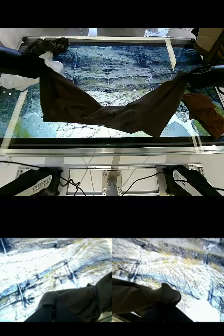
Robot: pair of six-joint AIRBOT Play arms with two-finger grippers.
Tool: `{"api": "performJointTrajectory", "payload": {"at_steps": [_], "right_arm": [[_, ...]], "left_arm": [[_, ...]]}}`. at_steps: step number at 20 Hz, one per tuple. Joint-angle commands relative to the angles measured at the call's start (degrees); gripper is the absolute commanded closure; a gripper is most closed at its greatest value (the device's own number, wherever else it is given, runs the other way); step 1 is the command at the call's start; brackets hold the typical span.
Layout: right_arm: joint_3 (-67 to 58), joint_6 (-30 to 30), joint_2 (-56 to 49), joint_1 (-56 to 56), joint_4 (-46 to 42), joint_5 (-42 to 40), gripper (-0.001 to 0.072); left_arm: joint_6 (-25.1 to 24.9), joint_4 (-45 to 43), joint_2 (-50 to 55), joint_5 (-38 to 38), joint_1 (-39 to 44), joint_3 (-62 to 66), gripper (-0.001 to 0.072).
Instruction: Fold the shirts.
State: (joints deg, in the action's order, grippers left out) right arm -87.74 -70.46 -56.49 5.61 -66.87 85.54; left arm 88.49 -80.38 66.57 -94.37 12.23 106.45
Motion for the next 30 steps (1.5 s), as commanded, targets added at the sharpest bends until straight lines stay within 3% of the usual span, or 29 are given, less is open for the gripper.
{"api": "performJointTrajectory", "payload": {"at_steps": [1, 4, 7, 8, 9, 10, 11, 12, 17, 20, 23, 25, 27, 30], "right_arm": [[4.68, -0.83, -6.54, -0.59, -3.89, -2.56, 0.0689], [8.92, -0.44, -14.47, -0.59, -3.85, -11.50, 0.0687], [11.87, -0.04, -21.35, -0.59, -3.65, -26.86, 0.0686], [12.46, -0.28, -22.86, -0.59, -3.63, -31.78, 0.0685], [12.79, -1.57, -24.11, -0.59, -3.41, -35.65, 0.0629], [12.98, -3.45, -24.90, -0.59, -3.43, -38.62, 0.0457], [12.98, -4.48, -25.38, -0.59, -3.45, -40.17, 0.0351], [12.98, -4.59, -25.51, -0.59, -3.52, -41.18, 0.0337], [12.92, -4.35, -25.49, -0.57, -7.04, -40.48, 0.0331], [12.96, -4.35, -25.49, -0.57, -8.24, -32.85, 0.0331], [13.90, -4.31, -25.49, -0.59, -6.86, -22.01, 0.0331], [15.72, -4.33, -25.44, -0.59, -5.01, -16.87, 0.0331], [18.43, -4.00, -25.29, -0.59, -1.11, -13.84, 0.0330], [22.16, -3.48, -25.09, -0.57, 0.13, -13.51, 0.0330]], "left_arm": [[-1.11, -4.07, 5.31, 4.35, 0.24, -8.13, 0.0696], [-1.11, -4.15, 12.70, 13.73, 0.24, -13.92, 0.0695], [-0.76, -8.98, 20.59, 25.00, 0.24, -15.10, 0.0694], [1.33, -11.26, 22.73, 29.31, 0.24, -15.10, 0.0693], [3.91, -12.87, 24.26, 32.72, 0.22, -15.10, 0.0650], [6.19, -13.94, 25.46, 35.71, 0.20, -15.10, 0.0435], [8.04, -14.16, 26.23, 38.01, 0.07, -15.10, 0.0189], [10.05, -14.19, 26.69, 39.98, -0.31, -15.10, 0.0081], [10.93, -14.16, 26.73, 37.90, -2.36, -15.08, 0.0083], [1.81, -10.62, 26.75, 30.93, -2.40, -15.08, 0.0084], [-4.42, -0.42, 26.75, 28.28, -2.54, -15.08, 0.0093], [-9.16, 9.22, 26.75, 29.22, -2.54, -15.08, 0.0195], [-12.22, 15.91, 26.75, 30.12, -2.54, -15.08, 0.0205], [-13.16, 16.92, 26.75, 29.92, -2.56, -15.10, 0.0207]]}}
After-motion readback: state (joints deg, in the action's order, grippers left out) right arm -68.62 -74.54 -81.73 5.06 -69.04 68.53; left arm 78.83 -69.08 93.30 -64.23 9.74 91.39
